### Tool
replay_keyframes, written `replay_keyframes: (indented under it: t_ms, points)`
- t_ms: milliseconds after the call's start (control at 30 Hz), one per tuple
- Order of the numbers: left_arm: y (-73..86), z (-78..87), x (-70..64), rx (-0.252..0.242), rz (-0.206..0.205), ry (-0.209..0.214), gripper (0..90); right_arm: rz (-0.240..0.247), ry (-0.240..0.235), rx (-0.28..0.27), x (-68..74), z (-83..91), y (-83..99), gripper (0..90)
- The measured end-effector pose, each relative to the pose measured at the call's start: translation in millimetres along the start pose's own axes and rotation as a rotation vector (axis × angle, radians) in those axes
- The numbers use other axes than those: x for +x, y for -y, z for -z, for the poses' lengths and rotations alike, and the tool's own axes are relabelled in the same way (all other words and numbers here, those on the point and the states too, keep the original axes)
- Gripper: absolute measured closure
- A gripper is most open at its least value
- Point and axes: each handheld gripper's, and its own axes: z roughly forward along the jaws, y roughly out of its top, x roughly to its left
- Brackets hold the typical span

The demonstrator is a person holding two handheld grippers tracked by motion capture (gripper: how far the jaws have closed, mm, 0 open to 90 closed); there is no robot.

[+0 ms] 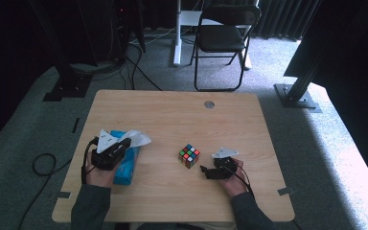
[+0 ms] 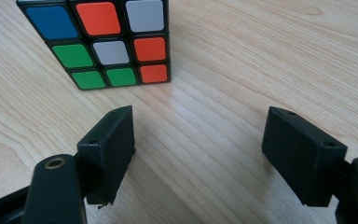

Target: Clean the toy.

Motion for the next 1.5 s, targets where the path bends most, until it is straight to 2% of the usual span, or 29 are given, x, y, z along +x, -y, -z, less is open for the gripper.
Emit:
replay_keyframes:
  t_ms: [633,867,1500]
  points:
    - [-21.4,-6.9,-17.1,-0.038,-0.035,0.058,88.3,0.000,0.000,0.000,0.0,0.0,0.0,25.0]
    - [-23.4,-9.4,-19.9,-0.042,-0.030,0.077,88.2,0.000,0.000,0.000,0.0,0.0,0.0,25.0]
    - [-29.0,-19.8,-36.1,-0.036,-0.062,0.117,88.3,0.000,0.000,0.000,0.1,0.1,0.0,25.0]
